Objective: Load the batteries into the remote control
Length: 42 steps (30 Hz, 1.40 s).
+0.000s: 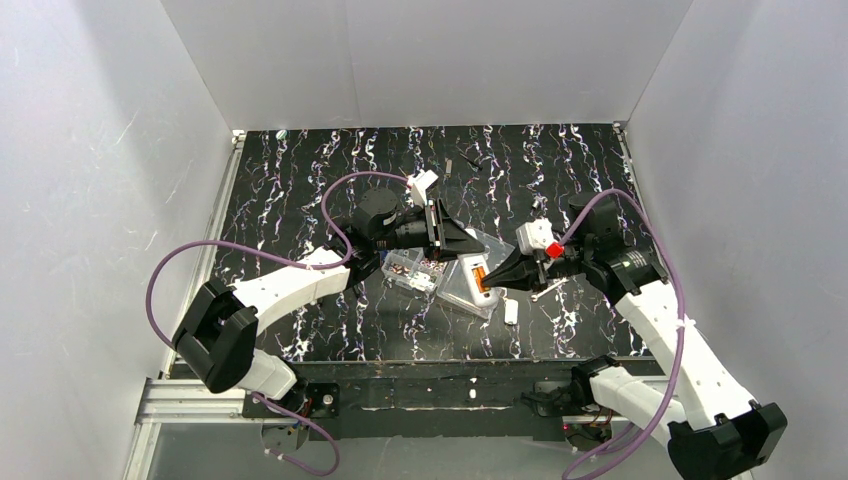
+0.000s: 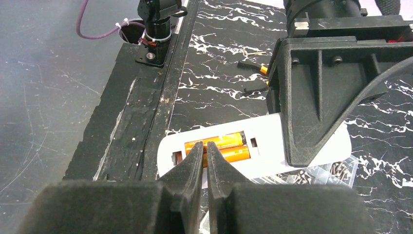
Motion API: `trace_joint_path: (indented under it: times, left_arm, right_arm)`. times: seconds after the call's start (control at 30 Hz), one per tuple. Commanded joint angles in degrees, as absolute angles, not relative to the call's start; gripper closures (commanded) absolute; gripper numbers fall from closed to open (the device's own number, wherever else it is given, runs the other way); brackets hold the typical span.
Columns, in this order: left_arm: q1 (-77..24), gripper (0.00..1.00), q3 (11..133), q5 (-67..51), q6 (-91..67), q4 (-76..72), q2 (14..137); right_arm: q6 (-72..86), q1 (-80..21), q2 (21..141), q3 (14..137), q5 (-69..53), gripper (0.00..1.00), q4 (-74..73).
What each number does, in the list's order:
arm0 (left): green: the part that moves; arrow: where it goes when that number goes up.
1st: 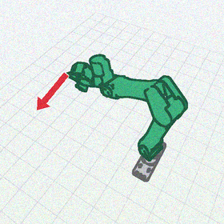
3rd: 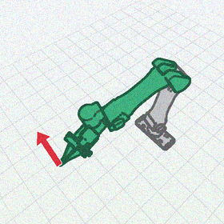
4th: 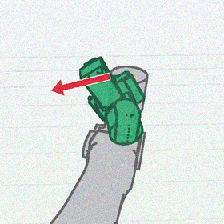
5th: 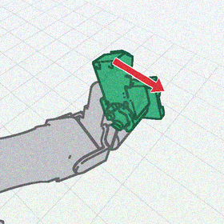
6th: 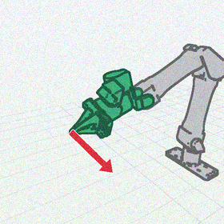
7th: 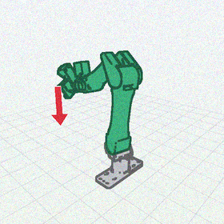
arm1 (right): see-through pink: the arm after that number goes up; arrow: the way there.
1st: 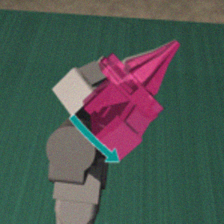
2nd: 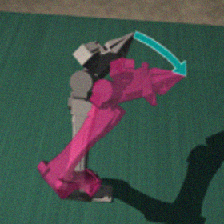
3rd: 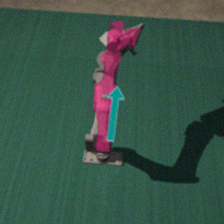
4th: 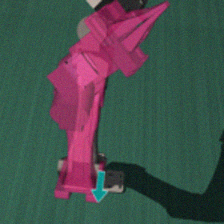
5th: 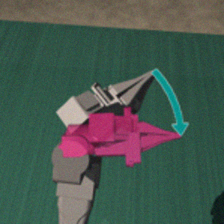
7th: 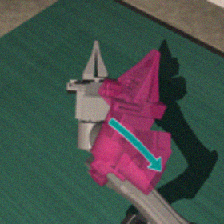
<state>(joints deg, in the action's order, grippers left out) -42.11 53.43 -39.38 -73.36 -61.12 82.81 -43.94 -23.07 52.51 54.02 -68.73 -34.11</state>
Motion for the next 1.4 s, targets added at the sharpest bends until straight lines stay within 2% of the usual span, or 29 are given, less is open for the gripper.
trace_joint_path:
  times: [0.0, 0.2, 0.33, 0.4, 0.47, 0.57, 0.67, 0.8, 0.9, 0.97, 1.13, 1.37]
  left_arm:
    - [-41.6, 1.0, 56.9, -40.2, -75.5, -69.0, 78.2]
    - [-41.7, 1.0, 56.0, -40.2, -74.8, -68.2, 78.5]
    - [-41.6, 1.0, 55.8, -40.3, -73.3, -67.1, 78.6]
    - [-41.6, 1.0, 55.8, -40.3, -72.4, -66.4, 78.7]
    - [-41.6, 1.0, 55.7, -40.3, -71.7, -65.7, 78.7]
    - [-41.6, 1.0, 55.3, -40.2, -71.0, -65.1, 78.5]
    - [-41.6, 1.0, 55.0, -40.0, -69.7, -63.7, 77.7]
    - [-41.6, 1.0, 54.5, -39.2, -65.9, -59.7, 76.1]
    - [-41.6, 1.0, 54.7, -38.1, -62.7, -56.4, 75.3]
    - [-41.6, 1.0, 54.8, -37.5, -61.5, -55.7, 75.2]
    - [-41.6, 1.0, 55.5, -37.3, -60.9, -56.2, 75.8]
    - [-41.6, 1.0, 55.7, -36.9, -62.6, -59.0, 77.1]
  right_arm:
    - [-47.5, -23.9, 54.3, 55.8, -65.6, 0.87, -44.0]
    - [-45.3, -23.9, 50.9, 57.1, -64.6, 0.85, -40.7]
    - [-39.1, -23.9, 46.7, 56.6, -63.1, 0.79, -32.5]
    - [-32.6, -23.9, 44.2, 55.4, -60.9, 0.72, -25.7]
    - [-24.4, -23.9, 41.8, 54.0, -56.6, 0.59, -17.6]
    - [-12.5, -23.8, 40.9, 53.9, -48.3, 0.47, -9.1]
    - [0.8, -23.8, 42.4, 56.7, -36.3, 0.43, -8.9]
    - [12.4, -23.8, 44.1, 59.1, -31.0, 0.41, -15.9]
    - [19.6, -23.8, 44.5, 58.5, -31.4, 0.4, -20.9]
    - [23.6, -23.8, 44.6, 56.6, -33.5, 0.35, -22.3]
    - [33.8, -23.8, 42.4, 48.4, -39.6, 0.23, -16.6]
    - [32.7, -23.8, 43.7, 46.3, -44.0, 0.17, -17.3]
